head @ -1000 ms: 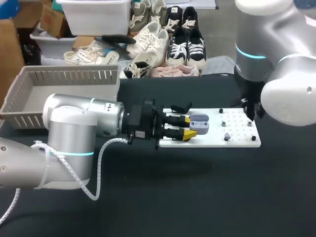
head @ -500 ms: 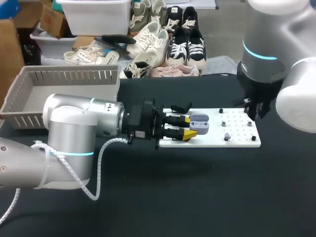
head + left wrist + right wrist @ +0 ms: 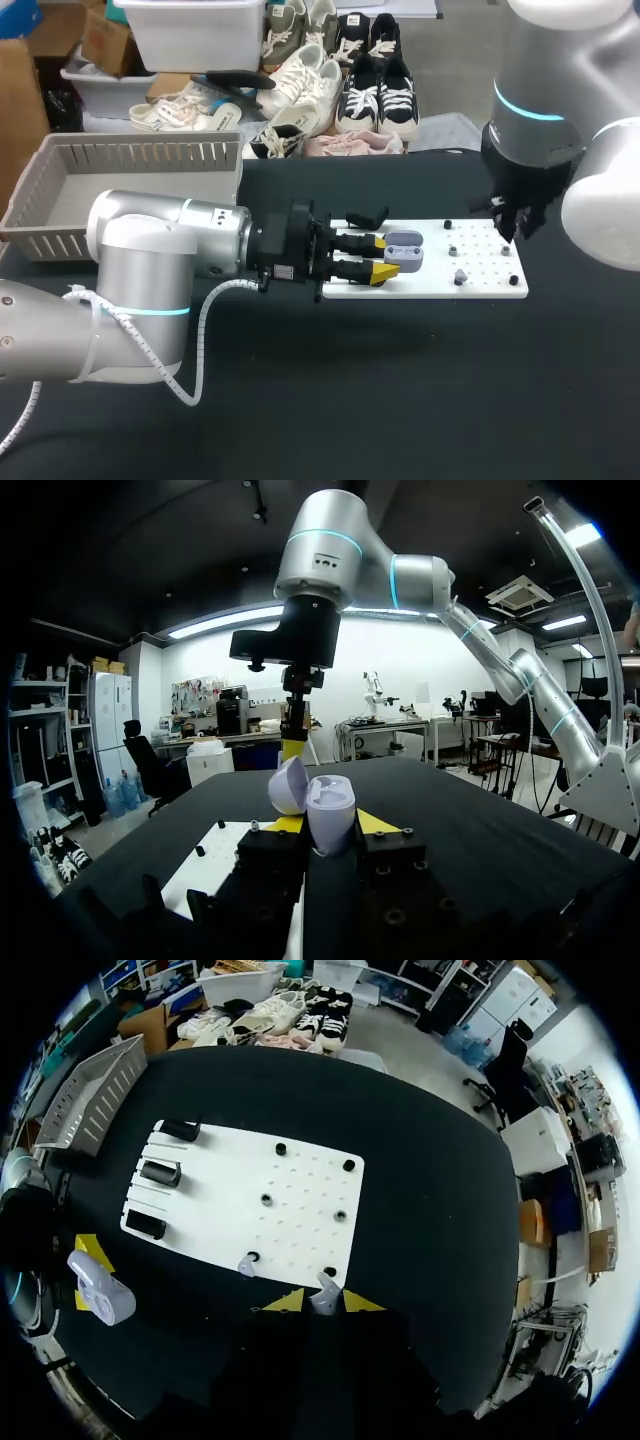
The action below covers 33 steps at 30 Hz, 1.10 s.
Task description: Pick up each earbud case from the left stands, insert the matching earbuds, close the lid, and place the case in the box.
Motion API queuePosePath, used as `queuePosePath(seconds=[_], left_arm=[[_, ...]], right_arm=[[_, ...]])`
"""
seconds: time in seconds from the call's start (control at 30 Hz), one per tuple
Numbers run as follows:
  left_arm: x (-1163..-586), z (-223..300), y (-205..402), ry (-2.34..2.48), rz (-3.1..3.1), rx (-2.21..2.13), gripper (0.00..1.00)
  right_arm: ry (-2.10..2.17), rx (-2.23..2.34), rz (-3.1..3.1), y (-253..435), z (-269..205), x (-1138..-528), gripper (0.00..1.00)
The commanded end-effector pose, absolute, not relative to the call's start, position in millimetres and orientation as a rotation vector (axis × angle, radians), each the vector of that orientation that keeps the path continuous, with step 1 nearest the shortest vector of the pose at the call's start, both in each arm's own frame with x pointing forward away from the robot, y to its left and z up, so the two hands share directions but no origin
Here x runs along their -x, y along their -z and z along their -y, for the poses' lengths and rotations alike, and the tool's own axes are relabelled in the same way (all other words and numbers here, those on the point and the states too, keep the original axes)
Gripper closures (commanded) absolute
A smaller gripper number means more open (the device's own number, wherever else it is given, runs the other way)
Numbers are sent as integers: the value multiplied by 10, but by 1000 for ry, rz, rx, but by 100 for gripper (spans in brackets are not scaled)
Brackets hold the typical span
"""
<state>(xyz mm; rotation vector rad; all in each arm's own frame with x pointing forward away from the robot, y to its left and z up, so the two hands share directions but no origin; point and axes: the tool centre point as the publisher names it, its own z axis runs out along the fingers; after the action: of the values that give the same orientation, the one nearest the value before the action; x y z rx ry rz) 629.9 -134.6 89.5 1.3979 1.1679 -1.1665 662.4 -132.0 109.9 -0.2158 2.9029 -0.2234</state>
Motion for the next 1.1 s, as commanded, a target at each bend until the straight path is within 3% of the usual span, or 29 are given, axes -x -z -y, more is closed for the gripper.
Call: queuePosePath(seconds=[0.03,0.37,1.1], left_arm=[[-6290,1349,-889,1163,-1168,-1395,100],[-6290,1349,-889,1163,-1168,-1395,100],[-6290,1349,-889,1163,-1168,-1395,100]], right_arm=[[274,43,-2889,-1170,1311,-6518,100],[401,-324,-2963,-1196,1252,-6236,100],[393,-410,-2999,-1273,1051,-5970,100]])
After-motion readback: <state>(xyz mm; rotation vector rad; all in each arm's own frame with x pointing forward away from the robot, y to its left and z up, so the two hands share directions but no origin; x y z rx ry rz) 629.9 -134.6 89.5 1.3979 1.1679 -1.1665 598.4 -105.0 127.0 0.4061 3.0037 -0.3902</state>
